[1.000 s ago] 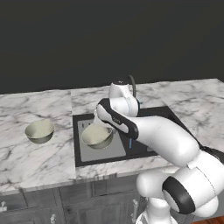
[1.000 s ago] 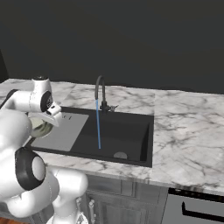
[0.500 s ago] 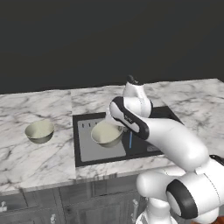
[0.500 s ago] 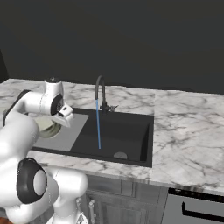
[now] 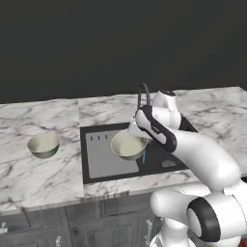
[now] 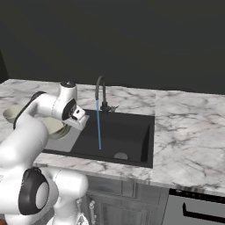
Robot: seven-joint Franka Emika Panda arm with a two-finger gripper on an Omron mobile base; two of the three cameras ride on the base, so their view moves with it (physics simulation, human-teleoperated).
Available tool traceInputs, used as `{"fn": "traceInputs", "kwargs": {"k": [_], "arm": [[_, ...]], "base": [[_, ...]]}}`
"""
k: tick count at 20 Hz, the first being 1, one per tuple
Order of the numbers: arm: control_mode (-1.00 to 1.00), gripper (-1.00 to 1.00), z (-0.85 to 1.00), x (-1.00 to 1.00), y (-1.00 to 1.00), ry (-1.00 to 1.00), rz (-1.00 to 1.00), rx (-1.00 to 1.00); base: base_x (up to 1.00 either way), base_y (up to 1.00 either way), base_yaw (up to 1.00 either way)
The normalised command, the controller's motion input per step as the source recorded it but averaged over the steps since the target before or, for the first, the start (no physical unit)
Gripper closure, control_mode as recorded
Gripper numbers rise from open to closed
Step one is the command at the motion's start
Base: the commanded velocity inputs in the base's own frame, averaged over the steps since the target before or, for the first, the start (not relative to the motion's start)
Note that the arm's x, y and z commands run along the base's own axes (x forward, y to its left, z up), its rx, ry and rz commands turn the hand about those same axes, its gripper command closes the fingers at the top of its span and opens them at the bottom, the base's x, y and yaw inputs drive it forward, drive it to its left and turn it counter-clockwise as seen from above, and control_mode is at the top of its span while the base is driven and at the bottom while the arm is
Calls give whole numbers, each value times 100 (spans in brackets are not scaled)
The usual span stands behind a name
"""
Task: Rinse each bowl for a few seconds and place them down in the sink or on the counter.
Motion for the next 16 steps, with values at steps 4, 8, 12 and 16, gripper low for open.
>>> {"fn": "traceInputs", "kwargs": {"k": [4,8,12,16], "arm": [[-100,100,2,2,-46,-4,3,5],[-100,100,0,1,-47,-2,2,5],[-100,100,0,6,-45,0,2,6],[-100,100,0,14,-43,0,2,6]], "base": [[0,0,0],[0,0,0],[0,0,0],[0,0,0]]}}
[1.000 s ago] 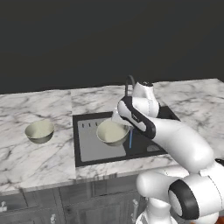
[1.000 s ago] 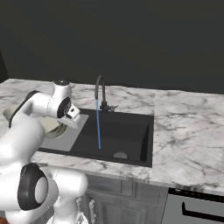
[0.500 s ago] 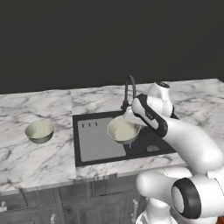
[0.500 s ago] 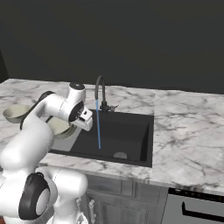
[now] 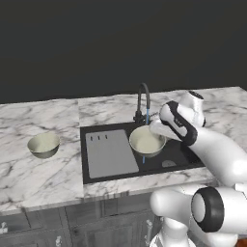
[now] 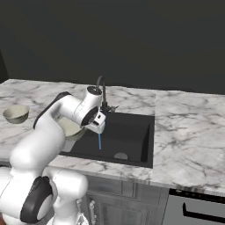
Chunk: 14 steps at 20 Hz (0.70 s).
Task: Rinse each bowl for a few seconds and place them down in the sink or on the counter.
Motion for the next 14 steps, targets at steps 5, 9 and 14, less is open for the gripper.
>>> {"fn": "traceInputs", "kwargs": {"k": [5,9,14], "arm": [[-100,100,0,18,-40,0,3,7],[-100,100,-1,19,-35,0,4,8],[-100,100,-1,14,-37,0,4,9]], "base": [[0,0,0],[0,0,0],[0,0,0]]}}
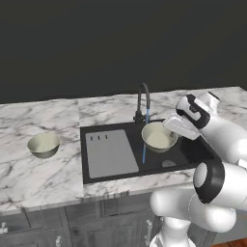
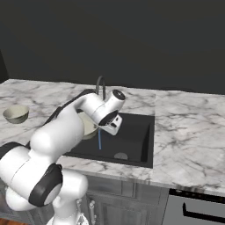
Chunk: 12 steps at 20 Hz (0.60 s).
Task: Rinse each bowl for a few seconds and place them down in the sink or on the counter.
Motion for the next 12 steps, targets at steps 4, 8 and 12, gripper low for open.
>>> {"fn": "traceInputs", "kwargs": {"k": [4,8,12], "arm": [[-100,100,-4,13,-37,0,4,9],[-100,100,-9,13,-32,1,4,8],[-100,100,-15,13,-18,1,4,3]], "base": [[0,0,0],[0,0,0],[0,0,0]]}}
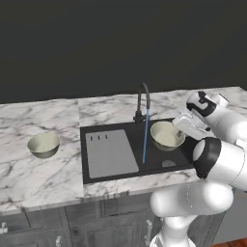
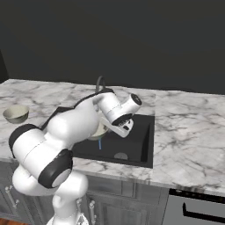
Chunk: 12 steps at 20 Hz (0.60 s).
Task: Rinse each bowl for a few seconds and place them down in the sink or on the counter.
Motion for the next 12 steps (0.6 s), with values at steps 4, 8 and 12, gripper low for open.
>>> {"fn": "traceInputs", "kwargs": {"k": [4,8,12], "arm": [[-100,100,-18,15,-6,0,1,0],[-100,100,-12,16,8,0,0,-2],[-100,100,-13,15,18,0,0,0]], "base": [[0,0,0],[0,0,0],[0,0,0]]}}
